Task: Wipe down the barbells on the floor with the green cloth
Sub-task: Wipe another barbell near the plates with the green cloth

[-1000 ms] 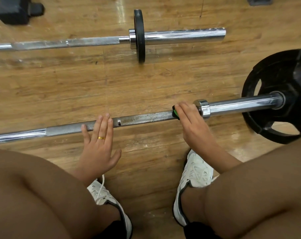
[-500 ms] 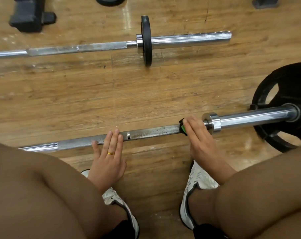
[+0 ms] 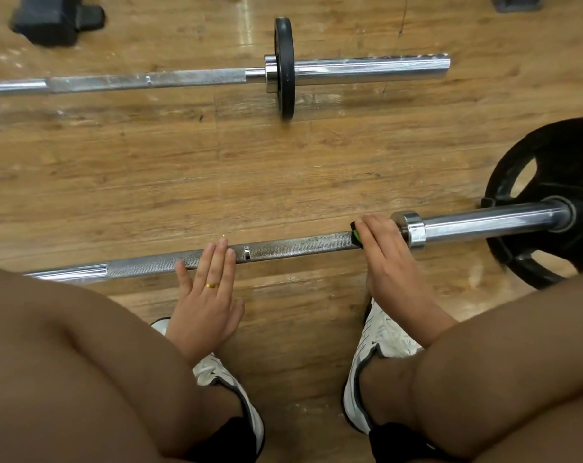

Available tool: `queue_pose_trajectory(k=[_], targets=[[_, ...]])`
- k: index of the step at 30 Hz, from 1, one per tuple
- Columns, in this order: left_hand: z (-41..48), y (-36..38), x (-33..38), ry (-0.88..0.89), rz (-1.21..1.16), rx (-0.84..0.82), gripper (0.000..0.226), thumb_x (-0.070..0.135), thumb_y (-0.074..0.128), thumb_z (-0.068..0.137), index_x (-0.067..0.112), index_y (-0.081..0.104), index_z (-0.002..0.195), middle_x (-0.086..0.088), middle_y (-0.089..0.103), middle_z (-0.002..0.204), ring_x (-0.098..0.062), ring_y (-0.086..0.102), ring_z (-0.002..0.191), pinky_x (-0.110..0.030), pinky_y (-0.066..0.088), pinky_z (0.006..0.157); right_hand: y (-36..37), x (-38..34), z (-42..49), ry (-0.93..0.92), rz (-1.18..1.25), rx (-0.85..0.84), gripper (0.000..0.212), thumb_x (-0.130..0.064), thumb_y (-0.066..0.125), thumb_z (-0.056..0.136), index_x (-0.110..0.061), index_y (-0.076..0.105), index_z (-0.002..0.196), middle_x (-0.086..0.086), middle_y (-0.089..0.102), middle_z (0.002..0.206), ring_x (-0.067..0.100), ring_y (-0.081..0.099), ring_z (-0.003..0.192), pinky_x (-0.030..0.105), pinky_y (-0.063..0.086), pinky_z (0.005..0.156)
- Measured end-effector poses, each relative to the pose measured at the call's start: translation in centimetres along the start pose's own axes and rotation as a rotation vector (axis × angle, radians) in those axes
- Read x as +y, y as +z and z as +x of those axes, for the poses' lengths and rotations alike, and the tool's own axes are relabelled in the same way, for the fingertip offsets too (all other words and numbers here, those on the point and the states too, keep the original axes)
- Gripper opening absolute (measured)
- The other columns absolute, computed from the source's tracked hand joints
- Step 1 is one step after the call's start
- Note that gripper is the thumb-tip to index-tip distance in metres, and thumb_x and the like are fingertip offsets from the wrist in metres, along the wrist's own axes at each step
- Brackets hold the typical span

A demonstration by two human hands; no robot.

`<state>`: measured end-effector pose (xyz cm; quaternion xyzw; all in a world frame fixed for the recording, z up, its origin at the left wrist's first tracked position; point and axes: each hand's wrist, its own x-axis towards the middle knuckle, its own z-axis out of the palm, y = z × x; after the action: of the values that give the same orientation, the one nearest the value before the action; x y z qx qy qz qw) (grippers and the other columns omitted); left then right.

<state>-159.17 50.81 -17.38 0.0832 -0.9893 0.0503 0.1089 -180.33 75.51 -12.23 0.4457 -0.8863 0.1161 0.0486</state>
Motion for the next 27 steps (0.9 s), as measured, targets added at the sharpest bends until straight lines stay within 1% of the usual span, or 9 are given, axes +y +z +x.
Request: queue_pose_trajectory(k=[2, 4, 8, 12, 14, 17, 22, 25, 27], targets=[[0.3, 0.0, -0.1, -0.004, -0.009, -0.003, 0.090, 0.040, 0.047, 0.091, -0.004, 0.006, 0.158, -0.021, 0.004, 0.166, -0.033, 0.001, 0.156, -0.065, -0.003, 0.119, -0.2, 0.2, 0.2, -0.082, -0.003, -0.035, 0.068, 0.021, 0.027, 0.079, 0.010, 0.041, 0.145, 0.027, 0.044, 0.146, 0.040, 0.035, 0.141, 0.043, 0.018, 0.124], [0.7, 0.1, -0.4, -0.001, -0.016, -0.006, 0.091, 0.041, 0.045, 0.091, -0.003, 0.004, 0.158, -0.021, 0.001, 0.167, -0.034, 0.002, 0.156, -0.066, -0.002, 0.119, -0.7, 1.1, 0.9, -0.131, -0.028, -0.068, 0.074, 0.027, 0.036, 0.073, 0.011, 0.041, 0.144, 0.029, 0.045, 0.145, 0.042, 0.038, 0.141, 0.047, 0.023, 0.122], [1.7, 0.0, -1.0, 0.002, -0.019, -0.032, 0.093, 0.041, 0.050, 0.090, -0.002, 0.004, 0.159, -0.022, 0.003, 0.168, -0.035, 0.006, 0.156, -0.067, 0.001, 0.119, -0.6, 0.8, 2.1, -0.020, -0.038, -0.077, 0.081, 0.031, 0.043, 0.067, 0.012, 0.038, 0.145, 0.031, 0.044, 0.145, 0.045, 0.038, 0.139, 0.052, 0.027, 0.120], [2.8, -0.3, -1.3, -0.037, -0.051, -0.062, 0.093, 0.039, 0.053, 0.089, -0.003, 0.007, 0.159, -0.020, 0.004, 0.168, -0.034, 0.005, 0.156, -0.066, 0.001, 0.119, -0.1, 0.1, 2.8, -0.101, -0.016, -0.099, 0.080, 0.030, 0.043, 0.068, 0.012, 0.038, 0.145, 0.031, 0.044, 0.145, 0.046, 0.041, 0.137, 0.053, 0.034, 0.116], [3.3, -0.3, -1.6, -0.042, -0.072, -0.081, 0.093, 0.040, 0.051, 0.089, -0.001, 0.005, 0.159, -0.018, 0.002, 0.169, -0.032, 0.002, 0.156, -0.066, 0.000, 0.119, -0.7, 1.0, 3.7, -0.044, -0.007, -0.099, 0.079, 0.031, 0.048, 0.068, 0.012, 0.040, 0.144, 0.031, 0.046, 0.143, 0.045, 0.043, 0.135, 0.051, 0.036, 0.115], [4.0, -0.4, -2.0, -0.052, -0.091, -0.111, 0.095, 0.045, 0.047, 0.088, 0.001, 0.003, 0.160, -0.015, 0.000, 0.169, -0.029, 0.000, 0.157, -0.063, -0.004, 0.120, -0.6, 0.8, 4.5, 0.062, -0.002, -0.091, 0.075, 0.029, 0.048, 0.073, 0.011, 0.038, 0.145, 0.029, 0.045, 0.143, 0.042, 0.039, 0.136, 0.045, 0.032, 0.117], [5.1, -0.5, -2.7, -0.054, -0.114, -0.159, 0.100, 0.044, 0.053, 0.085, 0.003, 0.002, 0.161, -0.013, -0.002, 0.170, -0.028, -0.001, 0.157, -0.058, -0.011, 0.120, -0.7, 1.7, 5.4, -0.063, -0.001, -0.142, 0.079, 0.029, 0.046, 0.073, 0.009, 0.035, 0.148, 0.028, 0.041, 0.149, 0.042, 0.036, 0.141, 0.048, 0.031, 0.118], [5.8, -0.7, -3.4, -0.044, -0.110, -0.197, 0.098, 0.047, 0.048, 0.085, 0.005, 0.004, 0.161, -0.011, -0.001, 0.170, -0.027, 0.001, 0.157, -0.057, -0.007, 0.120, -1.0, 1.8, 6.5, 0.048, 0.015, -0.156, 0.078, 0.026, 0.045, 0.077, 0.006, 0.031, 0.151, 0.026, 0.039, 0.150, 0.039, 0.034, 0.142, 0.049, 0.033, 0.117], [6.3, -1.0, -3.7, -0.046, -0.103, -0.227, 0.097, 0.050, 0.045, 0.084, 0.005, 0.005, 0.161, -0.011, 0.001, 0.170, -0.025, 0.002, 0.157, -0.058, -0.001, 0.121, -0.6, 0.7, 6.6, 0.055, 0.025, -0.142, 0.079, 0.027, 0.046, 0.075, 0.007, 0.032, 0.150, 0.026, 0.039, 0.151, 0.039, 0.033, 0.143, 0.048, 0.031, 0.119]])
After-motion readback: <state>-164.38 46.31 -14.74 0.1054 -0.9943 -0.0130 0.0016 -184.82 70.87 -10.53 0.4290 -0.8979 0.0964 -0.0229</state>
